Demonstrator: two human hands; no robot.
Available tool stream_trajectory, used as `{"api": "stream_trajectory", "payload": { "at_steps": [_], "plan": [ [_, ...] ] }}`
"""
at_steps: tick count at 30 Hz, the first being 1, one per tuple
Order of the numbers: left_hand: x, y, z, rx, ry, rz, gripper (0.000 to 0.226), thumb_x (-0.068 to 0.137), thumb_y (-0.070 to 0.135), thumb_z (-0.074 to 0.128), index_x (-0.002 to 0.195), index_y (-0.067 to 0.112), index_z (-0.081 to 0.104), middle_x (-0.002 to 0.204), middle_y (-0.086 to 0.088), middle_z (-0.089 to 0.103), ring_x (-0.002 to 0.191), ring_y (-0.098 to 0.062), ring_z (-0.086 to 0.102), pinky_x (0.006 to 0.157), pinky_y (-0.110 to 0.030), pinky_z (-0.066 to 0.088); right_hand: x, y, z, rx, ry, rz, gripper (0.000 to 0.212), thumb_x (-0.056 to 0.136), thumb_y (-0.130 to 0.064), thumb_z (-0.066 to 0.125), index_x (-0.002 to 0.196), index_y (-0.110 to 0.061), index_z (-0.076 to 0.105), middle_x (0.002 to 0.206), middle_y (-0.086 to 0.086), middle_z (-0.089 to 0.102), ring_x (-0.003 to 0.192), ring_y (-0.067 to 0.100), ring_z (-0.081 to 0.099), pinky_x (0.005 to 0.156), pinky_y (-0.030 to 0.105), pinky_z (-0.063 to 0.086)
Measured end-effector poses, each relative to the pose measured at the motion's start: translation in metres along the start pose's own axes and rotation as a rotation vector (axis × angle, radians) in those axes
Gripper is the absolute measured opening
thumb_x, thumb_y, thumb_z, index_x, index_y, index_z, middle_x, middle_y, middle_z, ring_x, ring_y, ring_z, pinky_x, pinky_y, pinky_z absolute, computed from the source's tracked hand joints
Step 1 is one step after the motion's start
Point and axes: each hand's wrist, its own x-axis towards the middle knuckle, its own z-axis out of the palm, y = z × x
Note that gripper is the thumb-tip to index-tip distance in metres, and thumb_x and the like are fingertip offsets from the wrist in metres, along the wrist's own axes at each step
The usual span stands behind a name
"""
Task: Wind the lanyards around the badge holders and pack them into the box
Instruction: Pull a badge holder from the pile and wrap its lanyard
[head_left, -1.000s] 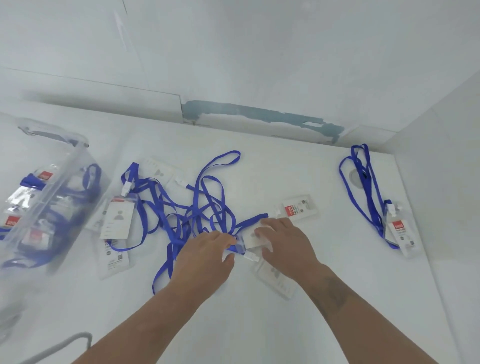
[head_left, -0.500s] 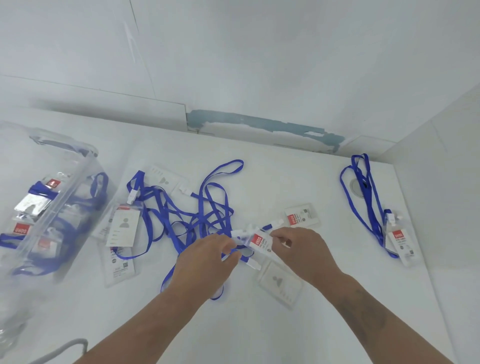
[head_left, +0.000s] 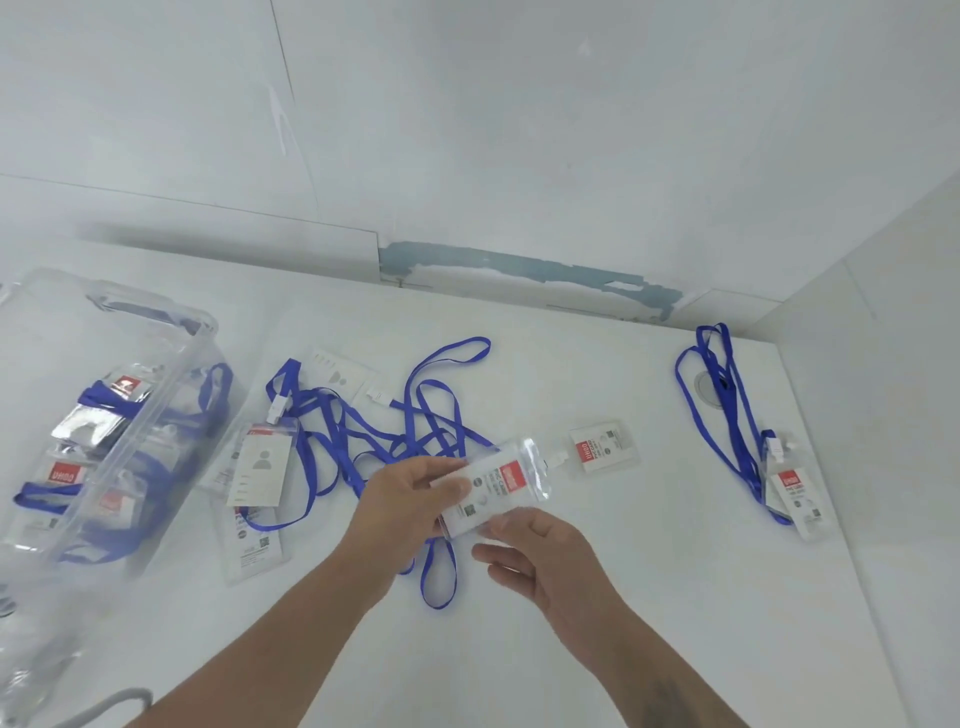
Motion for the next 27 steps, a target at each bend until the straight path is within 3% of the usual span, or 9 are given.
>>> {"api": "stream_trajectory", "payload": {
  "at_steps": [4, 6, 9, 12, 14, 16, 18, 21, 27],
  "plan": [
    [0.003, 0.013, -0.017, -0.059, 0.019, -0.007, 0.014, 0.088, 0.014, 0.071, 0.095, 0.026, 0.074, 0.085, 0.007, 0.078, 0.083, -0.011, 0.074, 0.070, -0.030, 0.062, -0.001, -0.006, -0.008, -0.270, 0.273, -0.222, 0.020, 0.089, -0.012, 0.067, 0.106, -0.023, 0.068, 0.099, -0.002, 0.074, 0.076, 0.009, 0.069, 0.070, 0.025, 0.054],
    [0.004, 0.022, -0.025, -0.051, -0.024, 0.012, 0.014, 0.089, 0.014, 0.071, 0.097, 0.024, 0.075, 0.090, 0.004, 0.078, 0.088, -0.015, 0.074, 0.074, -0.035, 0.062, 0.001, -0.010, -0.013, -0.445, 0.354, -0.388, 0.036, 0.087, -0.010, 0.068, 0.113, -0.034, 0.062, 0.113, -0.016, 0.065, 0.085, 0.001, 0.065, 0.069, 0.024, 0.053],
    [0.002, 0.037, -0.034, -0.022, -0.112, 0.039, 0.015, 0.089, 0.013, 0.070, 0.100, 0.022, 0.074, 0.095, -0.001, 0.078, 0.094, -0.020, 0.074, 0.079, -0.040, 0.062, 0.004, -0.018, -0.011, -0.582, 0.297, -0.564, 0.052, 0.087, -0.016, 0.069, 0.128, -0.044, 0.052, 0.125, -0.030, 0.050, 0.111, -0.001, 0.056, 0.082, 0.020, 0.052],
    [0.000, 0.052, -0.037, 0.005, -0.210, 0.077, 0.017, 0.092, 0.012, 0.067, 0.105, 0.020, 0.072, 0.099, -0.004, 0.077, 0.098, -0.022, 0.072, 0.079, -0.041, 0.061, 0.006, -0.032, 0.002, -0.591, 0.237, -0.568, 0.042, 0.090, -0.021, 0.067, 0.117, -0.051, 0.055, 0.120, -0.024, 0.056, 0.111, -0.003, 0.056, 0.086, 0.015, 0.047],
    [-0.002, 0.063, -0.037, -0.003, -0.248, 0.102, 0.016, 0.093, 0.012, 0.065, 0.105, 0.021, 0.070, 0.100, -0.004, 0.077, 0.096, -0.022, 0.073, 0.075, -0.041, 0.061, 0.004, -0.040, 0.011, -0.574, 0.233, -0.542, 0.024, 0.092, -0.021, 0.064, 0.098, -0.044, 0.060, 0.103, -0.016, 0.061, 0.089, -0.009, 0.058, 0.070, 0.006, 0.044],
    [-0.005, 0.072, -0.038, -0.035, -0.262, 0.132, 0.015, 0.094, 0.012, 0.063, 0.105, 0.022, 0.068, 0.099, -0.004, 0.077, 0.090, -0.019, 0.074, 0.068, -0.038, 0.061, 0.000, -0.045, 0.021, -0.560, 0.222, -0.553, 0.012, 0.095, -0.025, 0.060, 0.089, -0.036, 0.062, 0.084, -0.012, 0.063, 0.070, 0.002, 0.056, 0.060, 0.007, 0.042],
    [-0.007, 0.078, -0.038, -0.061, -0.235, 0.174, 0.015, 0.094, 0.012, 0.063, 0.103, 0.022, 0.068, 0.095, -0.002, 0.077, 0.084, -0.017, 0.075, 0.062, -0.033, 0.060, -0.004, -0.045, 0.033, -0.554, 0.166, -0.569, 0.019, 0.097, -0.028, 0.054, 0.083, -0.033, 0.066, 0.071, -0.012, 0.064, 0.060, 0.009, 0.048, 0.056, 0.013, 0.039],
    [-0.009, 0.082, -0.037, -0.081, -0.136, 0.220, 0.015, 0.093, 0.010, 0.065, 0.099, 0.022, 0.071, 0.091, -0.002, 0.077, 0.084, -0.018, 0.075, 0.060, -0.032, 0.060, -0.010, -0.039, 0.053, -0.596, 0.097, -0.530, 0.028, 0.101, -0.029, 0.045, 0.085, -0.020, 0.067, 0.073, -0.016, 0.065, 0.064, 0.006, 0.055, 0.060, 0.014, 0.042],
    [-0.009, 0.080, -0.038, 0.126, 0.084, 0.344, 0.021, 0.092, 0.010, 0.065, 0.085, 0.030, 0.070, 0.086, 0.003, 0.074, 0.078, -0.012, 0.072, 0.059, -0.032, 0.062, -0.033, -0.046, 0.071, -1.194, 0.024, -0.584, 0.035, 0.104, -0.045, 0.033, 0.085, -0.020, 0.050, 0.068, -0.004, 0.050, 0.065, 0.015, 0.048, 0.066, 0.034, 0.043]
  ]
}}
